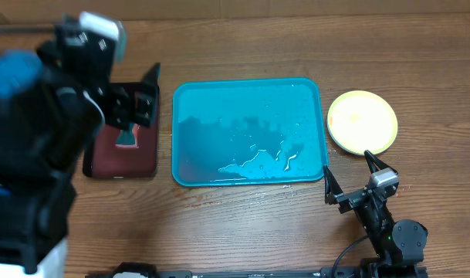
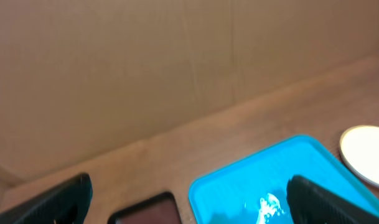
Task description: Clean dirty plates on tray and stack at the side
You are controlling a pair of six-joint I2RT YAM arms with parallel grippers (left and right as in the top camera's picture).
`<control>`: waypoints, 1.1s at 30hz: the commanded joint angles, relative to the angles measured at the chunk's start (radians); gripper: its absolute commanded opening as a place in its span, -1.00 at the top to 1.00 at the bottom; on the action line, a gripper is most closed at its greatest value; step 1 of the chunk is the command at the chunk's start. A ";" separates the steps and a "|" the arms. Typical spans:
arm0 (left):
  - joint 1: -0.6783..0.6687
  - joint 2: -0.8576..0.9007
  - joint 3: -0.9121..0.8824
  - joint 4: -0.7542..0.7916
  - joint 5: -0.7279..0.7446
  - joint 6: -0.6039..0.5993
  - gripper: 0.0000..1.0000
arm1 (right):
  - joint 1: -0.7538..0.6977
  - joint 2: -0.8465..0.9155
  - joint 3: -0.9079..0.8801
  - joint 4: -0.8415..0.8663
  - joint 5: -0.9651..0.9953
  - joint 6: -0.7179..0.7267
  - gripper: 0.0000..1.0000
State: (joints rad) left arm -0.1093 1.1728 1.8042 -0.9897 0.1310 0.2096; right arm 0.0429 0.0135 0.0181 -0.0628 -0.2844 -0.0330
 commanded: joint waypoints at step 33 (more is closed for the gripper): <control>0.158 -1.170 -1.800 0.924 0.014 0.054 -1.00 | 0.003 -0.011 -0.010 0.005 0.000 0.003 -1.00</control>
State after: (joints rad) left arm 0.0422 0.0185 0.0162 -0.0681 0.1627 0.2470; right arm 0.0429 0.0128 0.0185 -0.0631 -0.2848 -0.0330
